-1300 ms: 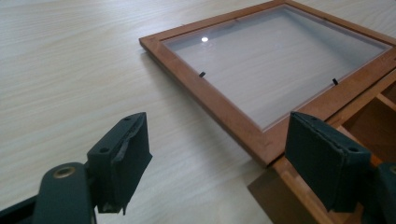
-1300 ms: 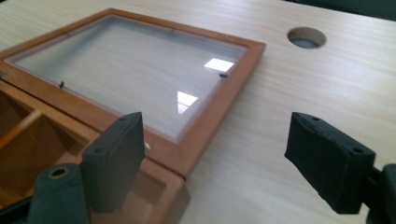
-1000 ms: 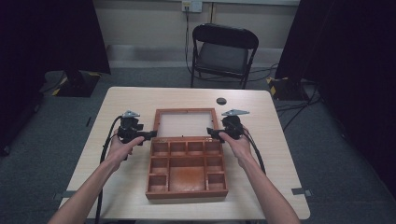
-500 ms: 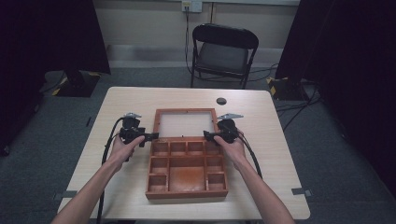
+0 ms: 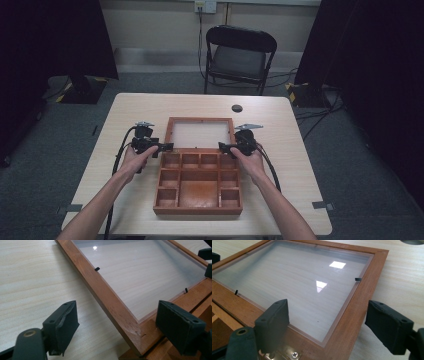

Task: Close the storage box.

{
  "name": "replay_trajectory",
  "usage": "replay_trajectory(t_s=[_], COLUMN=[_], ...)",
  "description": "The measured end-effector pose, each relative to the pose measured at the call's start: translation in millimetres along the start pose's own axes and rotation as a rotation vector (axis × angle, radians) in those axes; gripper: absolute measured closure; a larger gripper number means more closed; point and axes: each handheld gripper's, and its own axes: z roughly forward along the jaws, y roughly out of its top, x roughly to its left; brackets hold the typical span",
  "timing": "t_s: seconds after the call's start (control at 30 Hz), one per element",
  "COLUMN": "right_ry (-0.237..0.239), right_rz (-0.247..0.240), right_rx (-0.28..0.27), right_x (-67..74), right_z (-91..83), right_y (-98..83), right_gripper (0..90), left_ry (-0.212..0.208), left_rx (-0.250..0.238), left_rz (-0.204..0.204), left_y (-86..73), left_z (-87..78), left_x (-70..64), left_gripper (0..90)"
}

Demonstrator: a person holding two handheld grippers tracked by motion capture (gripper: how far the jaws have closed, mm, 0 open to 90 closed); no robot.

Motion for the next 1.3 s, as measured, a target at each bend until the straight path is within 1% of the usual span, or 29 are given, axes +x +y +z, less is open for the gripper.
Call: replay_trajectory(t_s=[0.03,0.07,0.13,0.2,0.27,0.3,0.33,0.43,0.47,0.5,0.57,0.63,0.67,0.7,0.77,0.87,1.0,1.07,1.13,1.23,1.3], right_ry=[0.010,0.017,0.020,0.027,0.045,0.052,0.065,0.083,0.091,0.107,0.142,0.197,0.206,0.201,0.199,0.197,0.190,0.180,0.170,0.159,0.159], right_rz=[0.010,0.018,0.024,0.028,0.045,0.060,0.076,0.090,0.104,0.111,0.158,0.201,0.213,0.203,0.206,0.207,0.202,0.197,0.184,0.171,0.161], right_rx=[0.000,0.002,0.006,0.007,0.006,0.004,0.006,0.006,0.011,0.010,0.023,0.035,0.040,0.039,0.052,0.051,0.035,0.025,0.014,0.003,-0.005], right_x=[-1.7,-2.7,-3.3,-4.4,-6.9,-8.7,-10.3,-12.6,-13.3,-15.6,-19.9,-22.3,-22.0,-20.1,-20.0,-20.1,-20.0,-18.7,-17.9,-17.1,-17.3], right_z=[0.6,0.9,1.1,1.5,2.9,4.0,4.8,6.8,7.4,8.6,10.6,14.2,15.7,16.2,16.3,15.5,14.5,13.8,13.6,13.0,11.6], right_y=[-0.3,-0.4,-0.2,-0.4,-1.0,-1.6,-2.1,-2.9,-2.8,-3.2,-4.5,-6.5,-6.5,-5.6,-4.1,-4.2,-5.6,-6.3,-6.0,-5.4,-4.8], right_gripper=[17.7,17.5,17.4,16.8,15.5,15.1,14.5,12.7,12.3,11.8,12.1,12.1,12.5,12.0,12.5,13.0,13.8,13.8,13.8,14.2,15.1], left_ry=[-0.004,0.000,0.001,-0.003,0.000,0.003,0.004,0.010,0.007,0.004,-0.003,-0.011,-0.010,-0.011,-0.019,-0.019,-0.022,-0.027,-0.034,-0.038,-0.044], left_rx=[0.001,-0.002,-0.001,0.004,0.004,0.003,0.001,-0.006,-0.006,-0.006,-0.003,-0.004,-0.004,-0.003,-0.001,-0.002,-0.002,-0.007,-0.004,-0.005,-0.003], left_rz=[0.003,-0.006,-0.004,-0.005,-0.002,0.005,0.003,0.007,0.008,0.005,-0.005,-0.009,-0.013,-0.015,-0.020,-0.021,-0.021,-0.029,-0.022,-0.028,-0.037], left_y=[0.0,-0.1,-0.2,0.1,0.2,0.3,0.1,-0.4,-0.7,-0.9,-1.0,-1.2,-1.3,-1.3,-1.4,-1.7,-1.9,-2.4,-2.5,-2.0,-1.9], left_z=[1.2,2.5,2.9,3.0,3.2,3.0,3.2,3.3,3.3,3.4,3.5,3.8,4.0,4.1,4.1,4.1,4.2,4.7,4.3,4.4,4.5], left_x=[1.0,1.3,1.9,2.5,2.1,1.8,1.1,1.1,1.5,1.9,2.8,3.7,3.8,3.9,4.7,4.8,5.2,5.9,6.9,7.0,7.2], left_gripper=[15.6,13.6,10.9,11.0,10.9,10.9,10.9,10.9,11.0,10.9,10.9,10.9,10.9,10.9,10.9,10.9,10.9,10.9,10.9,10.9,11.4])
